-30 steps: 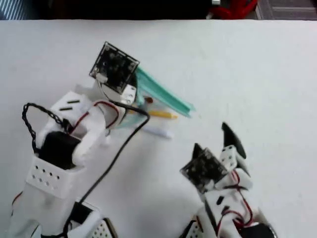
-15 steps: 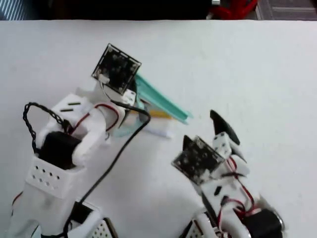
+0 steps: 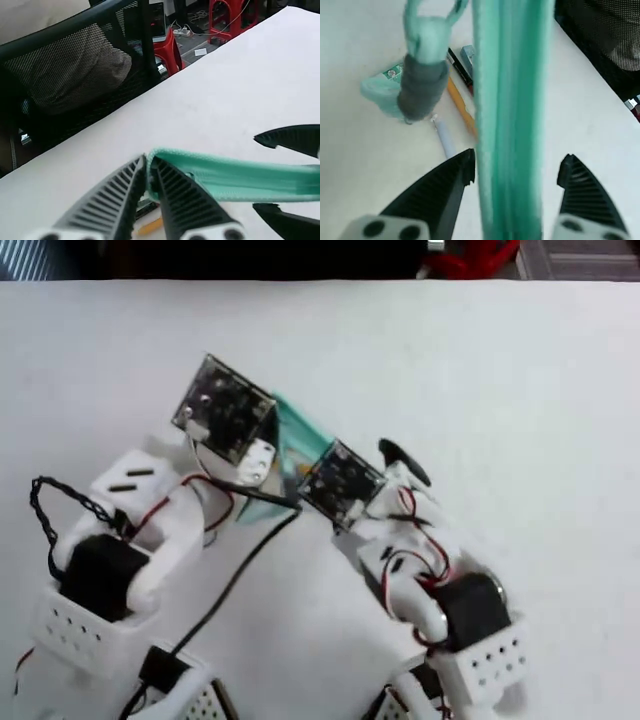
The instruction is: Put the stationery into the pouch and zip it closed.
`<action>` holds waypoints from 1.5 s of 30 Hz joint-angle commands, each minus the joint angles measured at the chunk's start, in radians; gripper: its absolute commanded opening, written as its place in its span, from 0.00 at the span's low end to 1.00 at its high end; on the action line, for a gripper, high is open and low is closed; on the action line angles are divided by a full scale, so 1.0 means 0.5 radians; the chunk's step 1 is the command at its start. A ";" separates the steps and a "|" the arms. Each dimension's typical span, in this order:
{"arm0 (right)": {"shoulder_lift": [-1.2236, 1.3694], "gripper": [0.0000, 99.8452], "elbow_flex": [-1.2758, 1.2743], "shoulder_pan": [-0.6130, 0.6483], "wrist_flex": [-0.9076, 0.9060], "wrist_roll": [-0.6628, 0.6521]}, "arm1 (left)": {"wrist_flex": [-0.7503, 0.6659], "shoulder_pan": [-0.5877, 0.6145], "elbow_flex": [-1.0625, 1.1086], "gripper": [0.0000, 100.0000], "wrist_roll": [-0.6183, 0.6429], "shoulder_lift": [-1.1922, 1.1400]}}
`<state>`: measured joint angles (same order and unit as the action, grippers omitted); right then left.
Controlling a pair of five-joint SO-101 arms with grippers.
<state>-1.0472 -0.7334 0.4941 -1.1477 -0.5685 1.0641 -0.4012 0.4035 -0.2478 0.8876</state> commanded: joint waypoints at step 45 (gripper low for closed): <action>0.535 0.02 1.037 -0.075 -0.735 -0.752 | 0.546 0.646 -0.006 0.26 -1.418 0.084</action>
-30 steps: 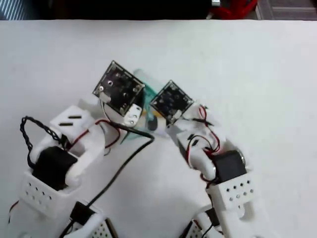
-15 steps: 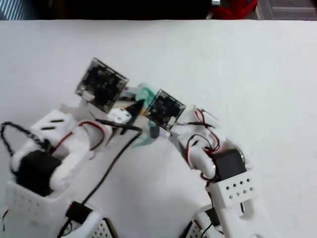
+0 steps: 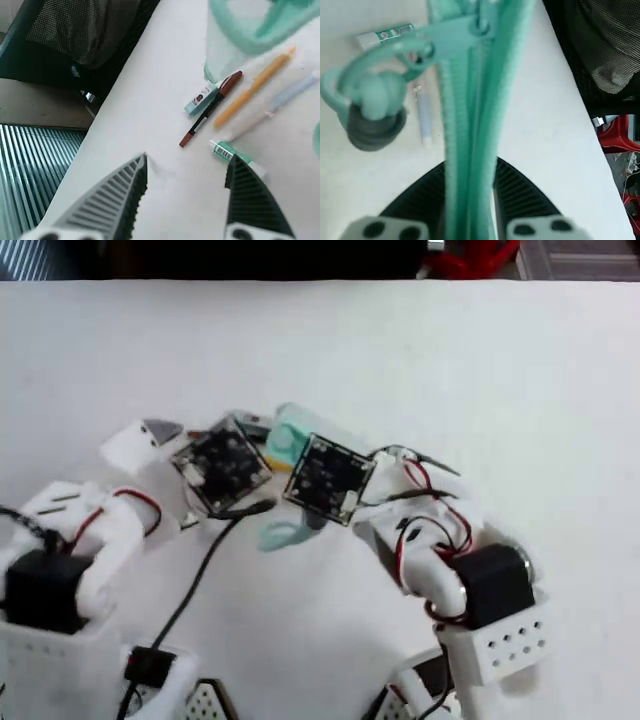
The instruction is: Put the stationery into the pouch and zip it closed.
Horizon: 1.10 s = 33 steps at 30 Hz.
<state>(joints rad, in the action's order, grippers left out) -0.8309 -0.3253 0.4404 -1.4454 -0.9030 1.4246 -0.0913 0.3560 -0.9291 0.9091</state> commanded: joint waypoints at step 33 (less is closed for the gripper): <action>0.152 0.02 -0.006 -0.044 0.253 0.245 | -1.780 0.275 2.068 0.26 1.832 1.818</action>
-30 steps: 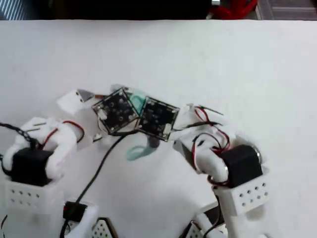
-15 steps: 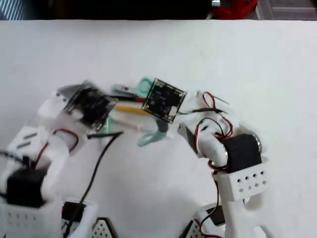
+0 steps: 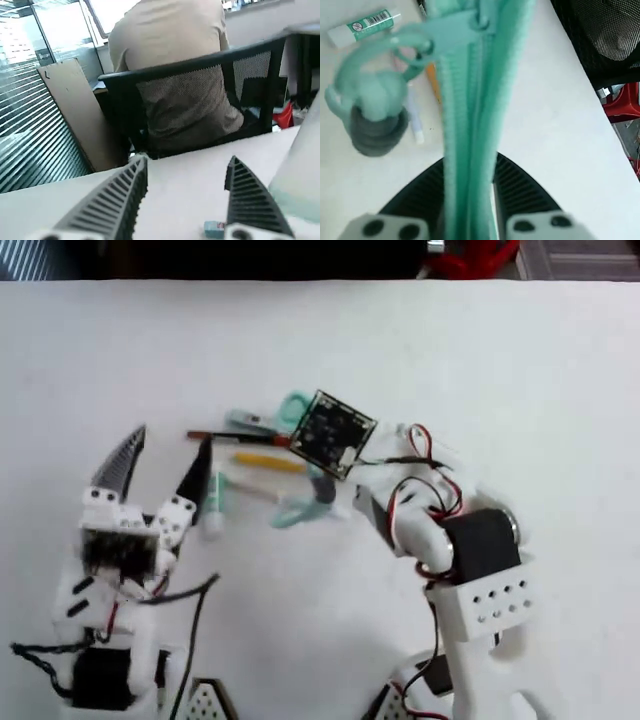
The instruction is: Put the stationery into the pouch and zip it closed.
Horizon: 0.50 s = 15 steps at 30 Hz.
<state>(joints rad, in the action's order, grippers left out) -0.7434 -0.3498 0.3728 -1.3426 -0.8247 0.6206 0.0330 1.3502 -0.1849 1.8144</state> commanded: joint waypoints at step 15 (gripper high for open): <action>-0.020 0.02 0.092 0.235 0.035 0.098 | -0.522 -0.078 0.411 0.26 1.231 -0.032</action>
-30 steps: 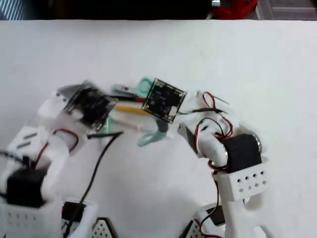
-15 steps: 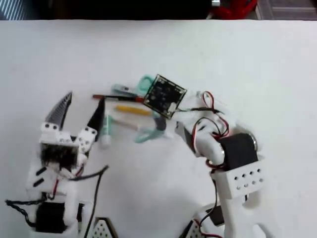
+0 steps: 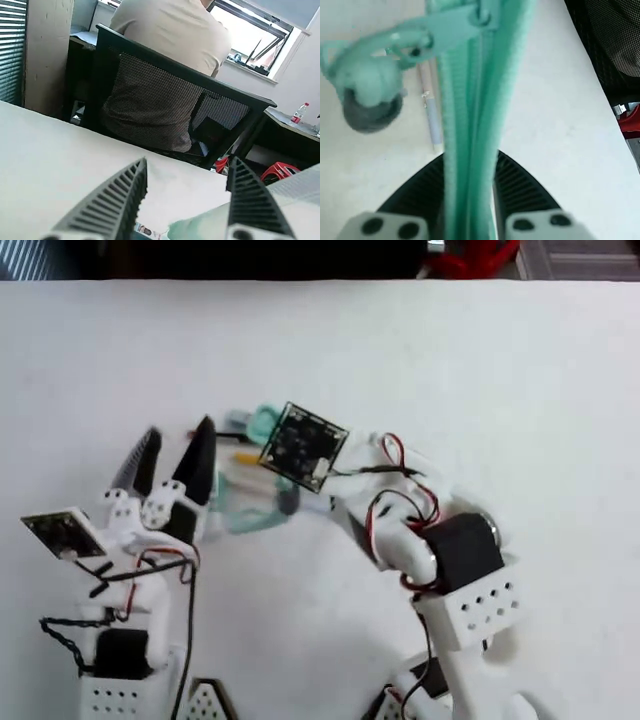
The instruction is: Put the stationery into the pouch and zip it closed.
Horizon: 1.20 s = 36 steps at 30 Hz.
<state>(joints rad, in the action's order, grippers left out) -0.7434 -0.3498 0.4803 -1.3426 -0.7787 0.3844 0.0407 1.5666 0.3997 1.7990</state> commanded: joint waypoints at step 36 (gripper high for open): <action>0.278 0.02 0.875 0.296 -0.744 -0.979 | 1.479 -0.947 -0.890 0.26 -1.709 0.057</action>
<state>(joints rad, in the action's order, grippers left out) -0.6053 0.0153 0.5984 -1.7123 -1.2513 1.0978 -0.3583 1.1707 -0.4672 1.8205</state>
